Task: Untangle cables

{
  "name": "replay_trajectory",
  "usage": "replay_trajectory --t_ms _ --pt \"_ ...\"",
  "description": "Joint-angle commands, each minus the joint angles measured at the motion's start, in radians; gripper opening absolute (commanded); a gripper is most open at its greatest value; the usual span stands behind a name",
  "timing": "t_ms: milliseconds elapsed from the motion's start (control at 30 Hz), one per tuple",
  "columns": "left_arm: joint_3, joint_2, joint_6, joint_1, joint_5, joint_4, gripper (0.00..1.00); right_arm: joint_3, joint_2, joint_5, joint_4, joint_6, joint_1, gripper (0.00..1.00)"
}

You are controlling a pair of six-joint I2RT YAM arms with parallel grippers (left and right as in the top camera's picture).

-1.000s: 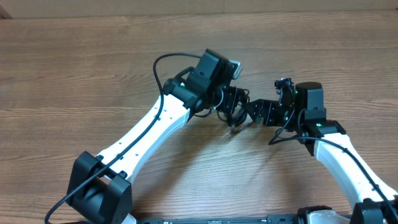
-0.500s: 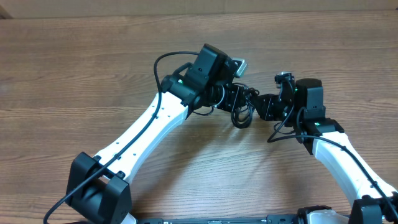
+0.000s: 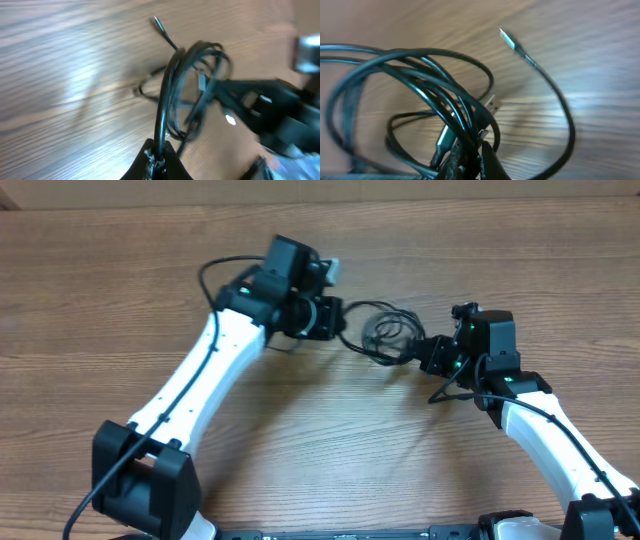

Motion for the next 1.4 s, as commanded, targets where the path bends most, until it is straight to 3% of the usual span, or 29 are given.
replay_trajectory --t_ms 0,133,167,233,467,633,733,833,933,1033,1100,1200,1300,1367 --pt "0.032 -0.029 0.019 0.051 -0.069 -0.011 0.04 0.021 0.006 -0.277 0.06 -0.048 -0.008 0.04" --pt "0.032 -0.028 0.019 0.052 -0.068 -0.013 0.39 0.021 0.006 -0.574 0.175 -0.069 -0.008 0.04" --pt "0.032 -0.027 0.019 0.047 -0.068 -0.018 0.52 0.021 0.006 -0.607 0.194 -0.069 -0.008 0.04" --pt "0.032 -0.026 0.019 0.037 -0.068 -0.026 0.68 0.021 0.006 -0.614 0.2 -0.069 -0.008 0.04" --pt "0.031 -0.006 0.018 0.0 -0.067 -0.061 0.73 0.021 0.006 -0.601 0.209 -0.06 -0.008 0.04" --pt "0.031 0.009 0.015 -0.027 -0.037 -0.083 0.66 0.021 0.006 -0.599 0.243 -0.054 -0.008 0.04" --pt "0.031 0.021 0.015 -0.046 0.003 -0.082 0.52 0.021 0.006 -0.6 0.29 0.002 -0.008 0.04" --pt "0.031 0.035 0.024 -0.064 0.006 -0.086 0.04 0.021 0.006 -0.576 0.327 0.025 -0.008 0.04" --pt "0.032 0.031 0.049 -0.05 -0.051 -0.087 0.04 0.021 0.006 -0.444 0.273 0.024 -0.009 0.04" --pt "0.034 0.008 0.05 0.004 -0.071 -0.091 0.04 0.021 0.006 -0.117 0.122 0.042 -0.01 0.04" --pt "0.041 -0.014 0.049 0.047 -0.059 -0.097 0.04 0.021 0.006 0.153 0.0 0.13 -0.01 0.04" --pt "0.051 -0.056 0.072 0.109 0.048 -0.092 0.04 0.021 0.006 0.371 -0.107 0.214 -0.01 0.22" --pt "0.051 -0.089 0.113 0.15 0.251 -0.051 0.04 0.021 0.006 0.335 -0.103 0.211 -0.009 0.4" --pt "0.051 -0.1 0.124 0.171 0.406 -0.011 0.04 0.021 0.006 0.172 -0.055 0.166 -0.009 0.54"
